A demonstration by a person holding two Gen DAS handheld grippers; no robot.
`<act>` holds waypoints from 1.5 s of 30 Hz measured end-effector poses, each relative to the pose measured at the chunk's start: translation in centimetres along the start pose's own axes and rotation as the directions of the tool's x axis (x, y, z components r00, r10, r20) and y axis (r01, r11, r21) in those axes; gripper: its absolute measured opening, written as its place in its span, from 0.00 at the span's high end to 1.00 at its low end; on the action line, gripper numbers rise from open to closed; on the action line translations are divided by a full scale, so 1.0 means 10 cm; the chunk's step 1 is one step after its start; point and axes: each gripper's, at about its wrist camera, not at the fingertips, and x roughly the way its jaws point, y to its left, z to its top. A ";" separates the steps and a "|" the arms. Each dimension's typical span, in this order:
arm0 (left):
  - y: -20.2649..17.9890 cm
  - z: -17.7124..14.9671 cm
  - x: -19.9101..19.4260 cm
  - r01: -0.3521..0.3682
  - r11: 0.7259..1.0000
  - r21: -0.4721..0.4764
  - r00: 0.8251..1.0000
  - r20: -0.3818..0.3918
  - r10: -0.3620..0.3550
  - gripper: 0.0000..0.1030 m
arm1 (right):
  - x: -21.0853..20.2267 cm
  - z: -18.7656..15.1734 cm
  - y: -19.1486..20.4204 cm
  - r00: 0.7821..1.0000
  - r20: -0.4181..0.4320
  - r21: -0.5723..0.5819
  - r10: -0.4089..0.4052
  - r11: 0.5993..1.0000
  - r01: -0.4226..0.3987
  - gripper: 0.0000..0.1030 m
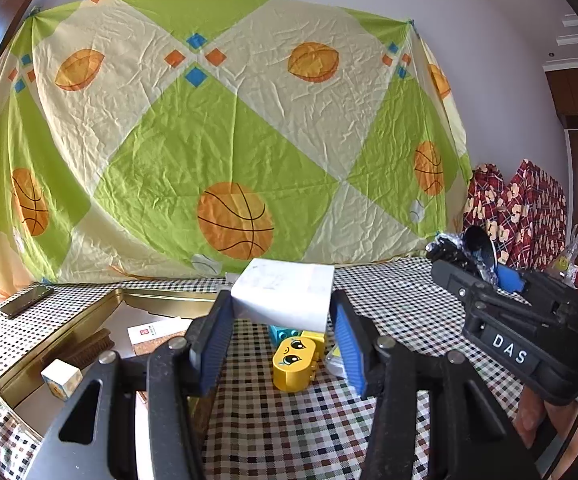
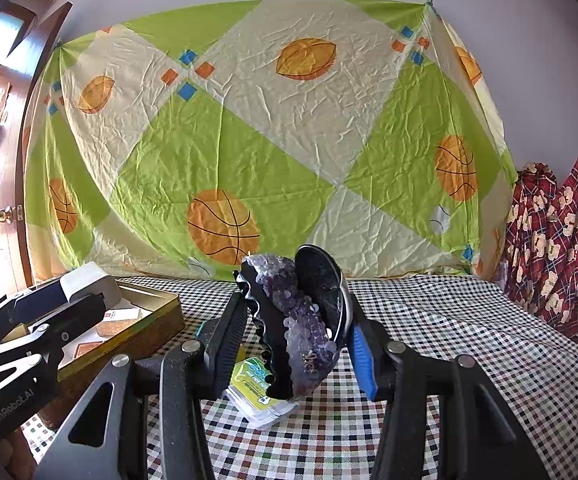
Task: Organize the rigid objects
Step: 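Carry the white charger with the left tool while the right tool carries the geode toward the tin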
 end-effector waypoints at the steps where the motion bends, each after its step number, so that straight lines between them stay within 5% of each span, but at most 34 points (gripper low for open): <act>1: 0.00 0.00 -0.01 -0.002 1.000 0.000 1.000 0.003 0.002 0.53 | -0.01 0.00 0.01 1.000 0.002 -0.002 0.003 1.000 -0.003 0.51; 45: 0.64 -0.03 -0.20 -0.082 0.993 -0.084 0.997 0.009 0.083 0.53 | 0.13 0.02 0.77 0.984 -0.024 -0.070 0.177 0.982 -0.178 0.51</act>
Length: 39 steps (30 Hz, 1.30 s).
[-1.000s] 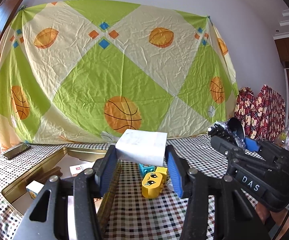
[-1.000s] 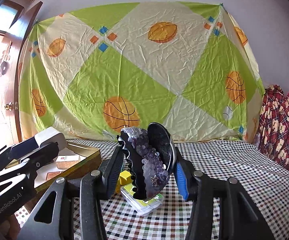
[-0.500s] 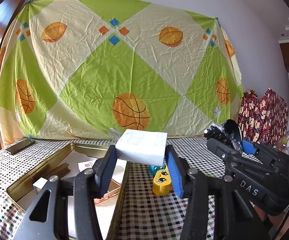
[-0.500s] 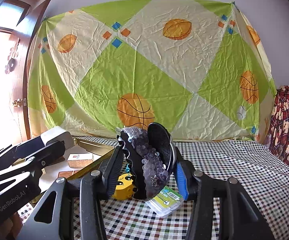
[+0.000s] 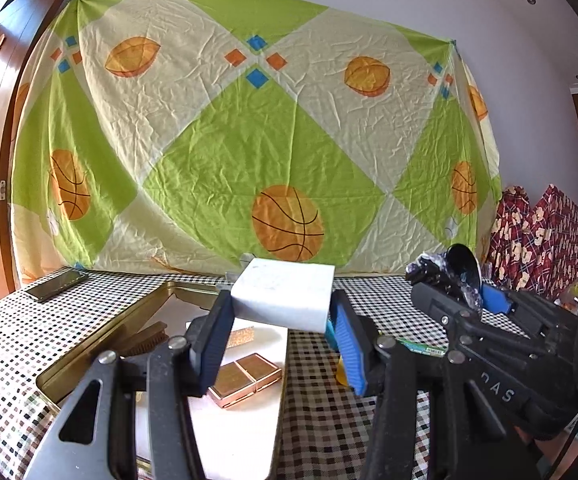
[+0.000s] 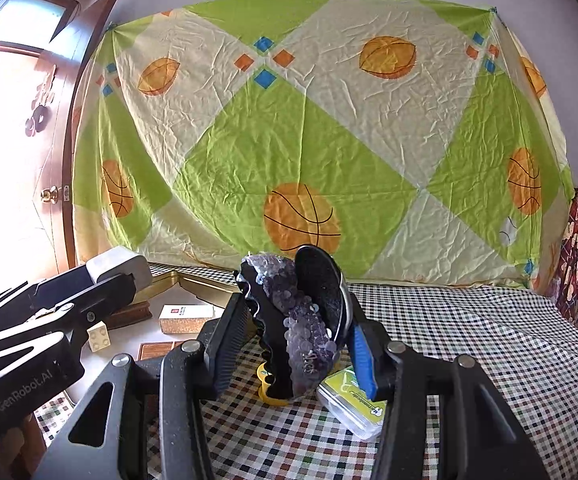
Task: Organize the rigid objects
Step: 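Carry the white charger with the left tool while the right tool carries the geode toward the tin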
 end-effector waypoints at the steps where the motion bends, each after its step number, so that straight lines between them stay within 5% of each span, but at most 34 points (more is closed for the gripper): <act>1: 0.02 0.00 0.00 -0.003 1.000 -0.002 1.000 0.000 0.003 0.53 | 0.01 0.00 0.02 1.000 -0.001 -0.002 0.004 1.000 -0.004 0.51; 39: 0.70 0.01 -0.11 -0.113 0.992 -0.060 0.994 -0.011 0.113 0.53 | 0.29 0.07 0.75 0.994 -0.029 -0.095 0.101 0.990 -0.104 0.51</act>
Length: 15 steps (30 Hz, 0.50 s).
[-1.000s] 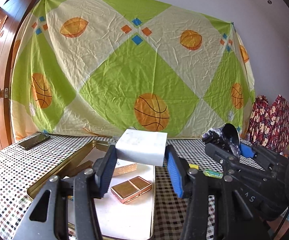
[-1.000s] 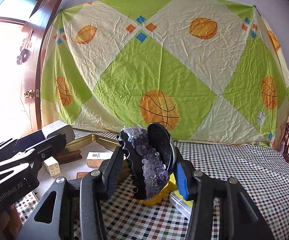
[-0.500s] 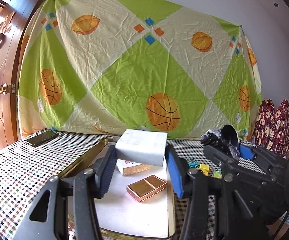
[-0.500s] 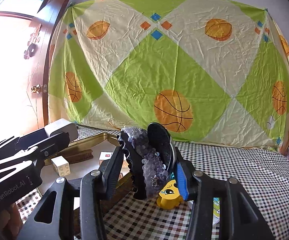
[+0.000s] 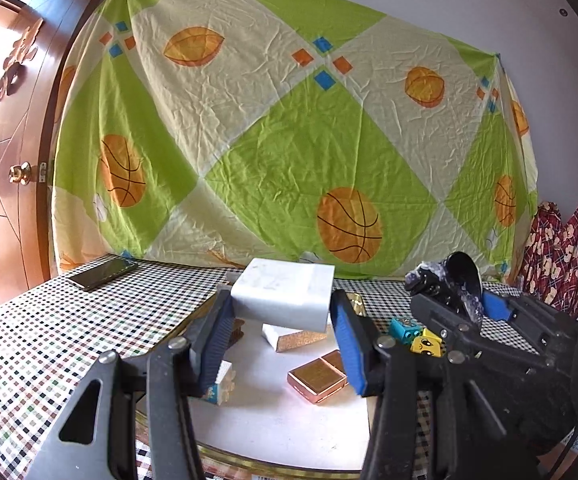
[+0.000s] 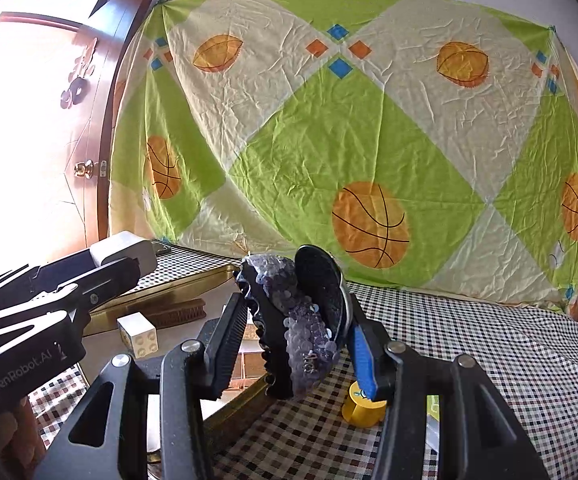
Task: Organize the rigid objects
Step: 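Carry the white charger with the left tool while the right tool carries the geode toward the tin, then release the white charger into the tin with the left tool while the right tool releases the geode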
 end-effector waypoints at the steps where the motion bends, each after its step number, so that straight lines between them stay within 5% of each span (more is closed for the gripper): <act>1: 0.01 0.00 0.00 -0.003 1.000 0.000 1.000 0.001 0.003 0.53 | 0.01 0.00 0.01 1.000 -0.001 -0.002 0.002 1.000 -0.002 0.51; 15: 0.23 0.01 0.04 -0.032 0.999 -0.010 0.999 -0.007 0.032 0.53 | 0.10 0.07 0.23 1.000 -0.006 -0.036 0.030 0.999 -0.030 0.51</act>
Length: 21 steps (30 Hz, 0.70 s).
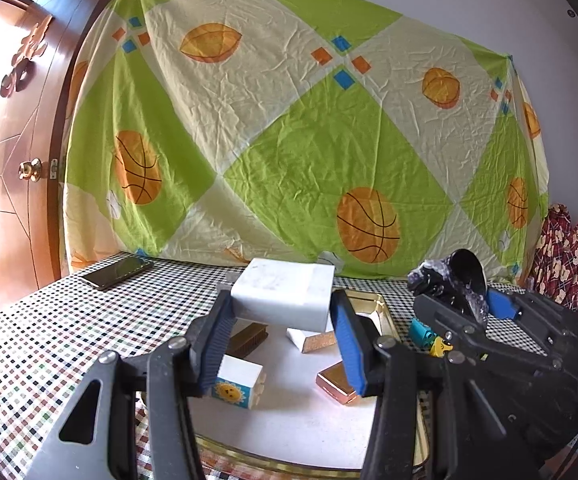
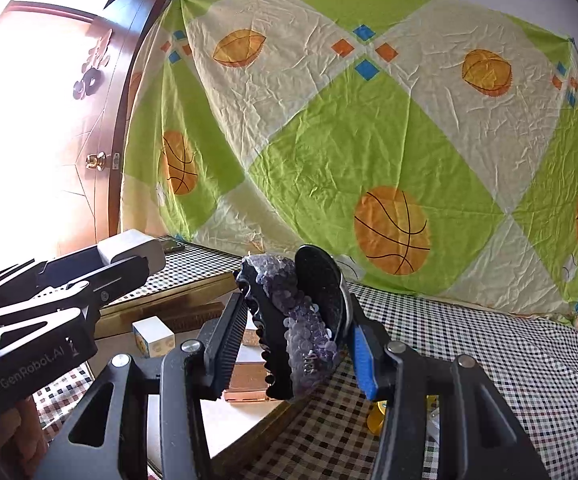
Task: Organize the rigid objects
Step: 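Release the white charger into the tin with the left tool while the right tool releases the geode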
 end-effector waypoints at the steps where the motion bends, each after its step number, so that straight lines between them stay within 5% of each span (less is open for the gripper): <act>1: 0.01 0.00 0.00 -0.002 1.000 -0.001 1.000 0.000 0.002 0.53 | 0.01 0.00 0.01 1.000 -0.001 0.000 0.001 1.000 -0.001 0.51; 21: 0.21 0.09 0.23 -0.051 0.999 0.018 0.998 -0.048 0.052 0.53 | 0.20 0.18 0.20 0.999 -0.010 -0.035 0.034 0.999 -0.034 0.51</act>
